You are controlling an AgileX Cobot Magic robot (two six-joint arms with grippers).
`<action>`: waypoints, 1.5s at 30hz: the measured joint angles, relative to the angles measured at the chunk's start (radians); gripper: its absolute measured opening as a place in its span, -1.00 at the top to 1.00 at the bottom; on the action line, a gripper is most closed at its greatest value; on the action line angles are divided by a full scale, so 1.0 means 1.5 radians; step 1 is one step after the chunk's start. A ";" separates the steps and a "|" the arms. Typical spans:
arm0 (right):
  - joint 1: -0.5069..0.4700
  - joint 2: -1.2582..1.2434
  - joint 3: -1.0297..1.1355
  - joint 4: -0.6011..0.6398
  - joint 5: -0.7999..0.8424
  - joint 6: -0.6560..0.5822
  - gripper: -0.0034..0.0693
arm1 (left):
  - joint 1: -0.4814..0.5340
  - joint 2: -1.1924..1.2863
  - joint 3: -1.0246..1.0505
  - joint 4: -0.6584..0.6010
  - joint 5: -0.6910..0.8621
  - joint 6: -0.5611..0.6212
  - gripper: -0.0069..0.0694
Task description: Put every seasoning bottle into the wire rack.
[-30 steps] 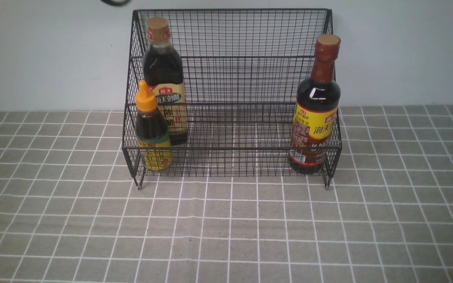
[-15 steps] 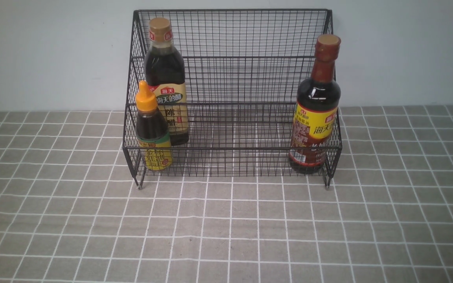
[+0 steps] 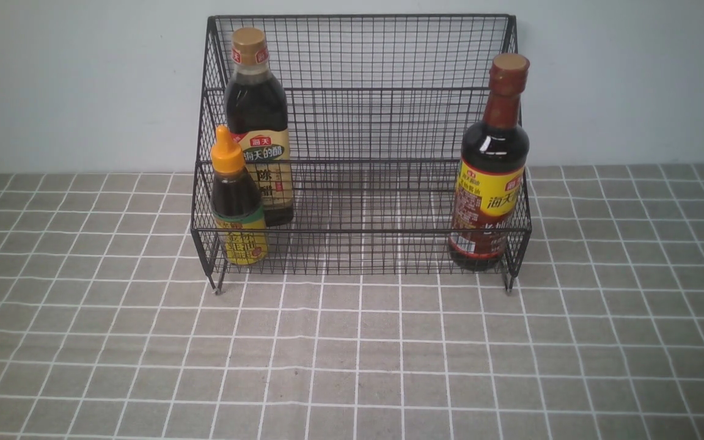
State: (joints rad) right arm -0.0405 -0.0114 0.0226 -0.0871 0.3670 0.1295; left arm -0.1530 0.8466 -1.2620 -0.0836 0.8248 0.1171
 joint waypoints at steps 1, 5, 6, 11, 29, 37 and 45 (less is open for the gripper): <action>0.000 0.000 0.000 0.000 0.000 0.000 0.94 | 0.000 -0.041 0.059 0.000 -0.024 0.000 0.84; 0.000 0.000 0.000 0.000 0.000 0.000 0.94 | 0.000 -0.150 0.210 -0.001 -0.048 0.000 0.84; 0.000 0.000 0.000 0.000 0.000 0.000 0.94 | 0.000 -0.188 0.265 -0.002 -0.048 0.000 0.84; 0.000 0.000 0.000 0.000 0.000 0.000 0.94 | 0.000 -0.264 0.377 -0.002 -0.048 0.000 0.84; 0.000 0.000 0.000 0.000 0.000 0.000 0.94 | 0.006 -0.424 0.538 -0.003 -0.136 0.000 0.84; 0.000 0.000 0.000 0.000 0.000 0.000 0.94 | 0.034 -0.569 0.785 0.030 -0.226 0.000 0.84; 0.000 0.000 0.000 0.000 0.002 0.001 0.94 | 0.041 -0.572 0.856 0.030 -0.284 -0.001 0.84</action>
State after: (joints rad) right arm -0.0405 -0.0114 0.0226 -0.0871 0.3706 0.1305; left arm -0.0913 -0.0114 0.0220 -0.0382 0.3987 0.1161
